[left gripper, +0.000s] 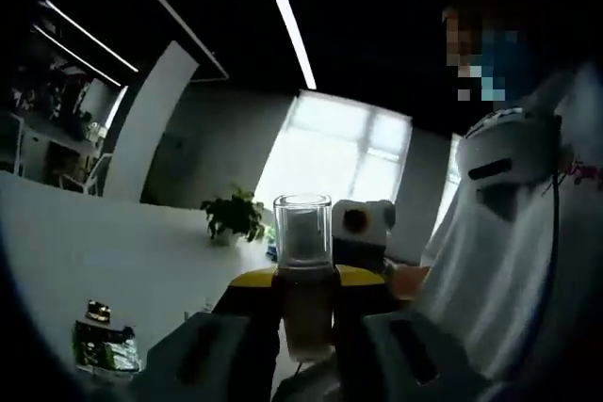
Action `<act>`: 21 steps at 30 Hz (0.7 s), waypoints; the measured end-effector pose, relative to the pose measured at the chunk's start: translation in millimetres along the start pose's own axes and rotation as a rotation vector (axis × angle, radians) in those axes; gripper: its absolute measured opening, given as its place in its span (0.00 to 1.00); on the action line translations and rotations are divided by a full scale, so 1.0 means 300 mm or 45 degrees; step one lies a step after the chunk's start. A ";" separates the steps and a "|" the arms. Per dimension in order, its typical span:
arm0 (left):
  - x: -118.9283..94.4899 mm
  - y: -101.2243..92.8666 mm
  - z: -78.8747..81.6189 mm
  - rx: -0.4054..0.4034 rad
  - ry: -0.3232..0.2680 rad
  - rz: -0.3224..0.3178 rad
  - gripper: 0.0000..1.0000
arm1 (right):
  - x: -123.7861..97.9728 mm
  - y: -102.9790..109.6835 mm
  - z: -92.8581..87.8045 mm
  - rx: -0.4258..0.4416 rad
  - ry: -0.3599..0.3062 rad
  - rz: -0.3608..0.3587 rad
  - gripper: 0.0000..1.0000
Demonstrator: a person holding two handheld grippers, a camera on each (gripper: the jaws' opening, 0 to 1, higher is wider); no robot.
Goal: Arrange the skincare products in the storage area until every visible bottle or jar stands upright without overlapping.
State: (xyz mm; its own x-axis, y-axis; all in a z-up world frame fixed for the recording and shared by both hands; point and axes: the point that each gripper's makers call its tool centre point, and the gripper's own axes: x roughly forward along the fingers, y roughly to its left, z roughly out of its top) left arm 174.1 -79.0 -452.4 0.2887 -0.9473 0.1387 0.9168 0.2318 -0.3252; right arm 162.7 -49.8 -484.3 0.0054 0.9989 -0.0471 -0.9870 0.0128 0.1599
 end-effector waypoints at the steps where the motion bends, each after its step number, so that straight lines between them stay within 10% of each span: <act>1: 0.003 -0.007 0.001 0.009 0.010 -0.019 0.15 | -0.001 0.004 0.001 0.010 0.005 0.009 0.22; 10: 0.033 0.003 0.019 0.079 0.049 -0.043 0.16 | -0.012 -0.029 0.024 -0.024 -0.028 -0.137 0.20; 21: 0.079 0.186 -0.019 0.129 0.108 0.578 0.18 | -0.102 -0.236 -0.038 -0.156 0.175 -0.686 0.20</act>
State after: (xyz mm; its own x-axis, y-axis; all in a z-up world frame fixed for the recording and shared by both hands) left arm 230.5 -89.8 -472.6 0.6471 -0.7587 -0.0746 0.7265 0.6434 -0.2415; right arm 230.8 -81.9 -505.5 0.5003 0.8376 -0.2192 -0.8622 0.5052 -0.0374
